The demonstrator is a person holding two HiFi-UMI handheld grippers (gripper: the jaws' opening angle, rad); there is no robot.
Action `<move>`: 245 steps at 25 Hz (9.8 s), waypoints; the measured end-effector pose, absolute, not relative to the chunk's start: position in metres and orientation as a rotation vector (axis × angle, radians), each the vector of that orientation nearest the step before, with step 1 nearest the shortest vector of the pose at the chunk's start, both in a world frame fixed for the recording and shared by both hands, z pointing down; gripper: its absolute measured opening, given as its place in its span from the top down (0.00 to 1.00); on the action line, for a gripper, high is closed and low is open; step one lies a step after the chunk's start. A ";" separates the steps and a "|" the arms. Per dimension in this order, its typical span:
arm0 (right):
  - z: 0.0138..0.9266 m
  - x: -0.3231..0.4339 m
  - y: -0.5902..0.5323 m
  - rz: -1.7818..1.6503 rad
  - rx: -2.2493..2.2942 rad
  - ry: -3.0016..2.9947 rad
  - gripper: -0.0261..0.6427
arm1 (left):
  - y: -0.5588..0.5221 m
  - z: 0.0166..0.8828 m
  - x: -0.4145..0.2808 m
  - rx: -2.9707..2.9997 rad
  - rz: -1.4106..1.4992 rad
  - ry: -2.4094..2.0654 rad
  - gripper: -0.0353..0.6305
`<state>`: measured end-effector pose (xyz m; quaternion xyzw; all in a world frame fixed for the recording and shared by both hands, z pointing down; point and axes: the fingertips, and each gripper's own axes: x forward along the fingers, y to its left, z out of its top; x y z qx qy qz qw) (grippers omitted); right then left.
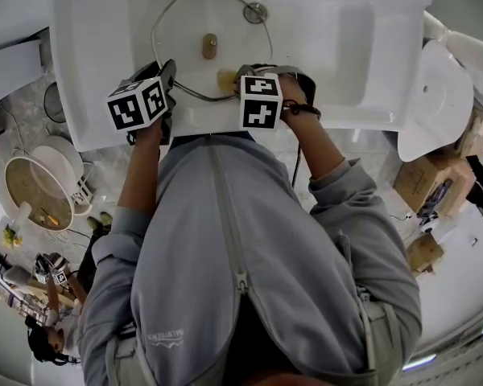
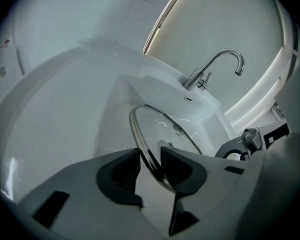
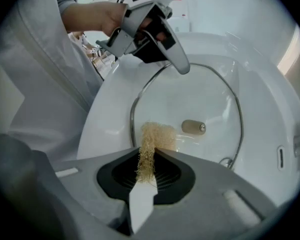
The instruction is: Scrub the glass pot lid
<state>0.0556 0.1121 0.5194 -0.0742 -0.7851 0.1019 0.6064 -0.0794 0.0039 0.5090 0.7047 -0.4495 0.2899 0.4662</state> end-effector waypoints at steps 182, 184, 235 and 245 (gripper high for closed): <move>0.526 -0.069 -0.069 -0.233 -0.168 -1.724 0.89 | 0.048 0.523 -0.058 2.236 1.369 -0.623 0.90; 0.534 -0.067 -0.072 -0.264 -0.185 -1.681 0.89 | 0.048 0.524 -0.060 2.240 1.377 -0.618 0.90; 0.546 -0.041 -0.029 -0.333 -0.395 -1.496 0.89 | 0.041 0.523 -0.067 2.244 1.389 -0.669 0.90; 0.575 0.005 -0.094 -0.138 -0.176 -1.512 0.89 | 0.007 0.516 -0.040 2.301 1.326 -0.618 0.90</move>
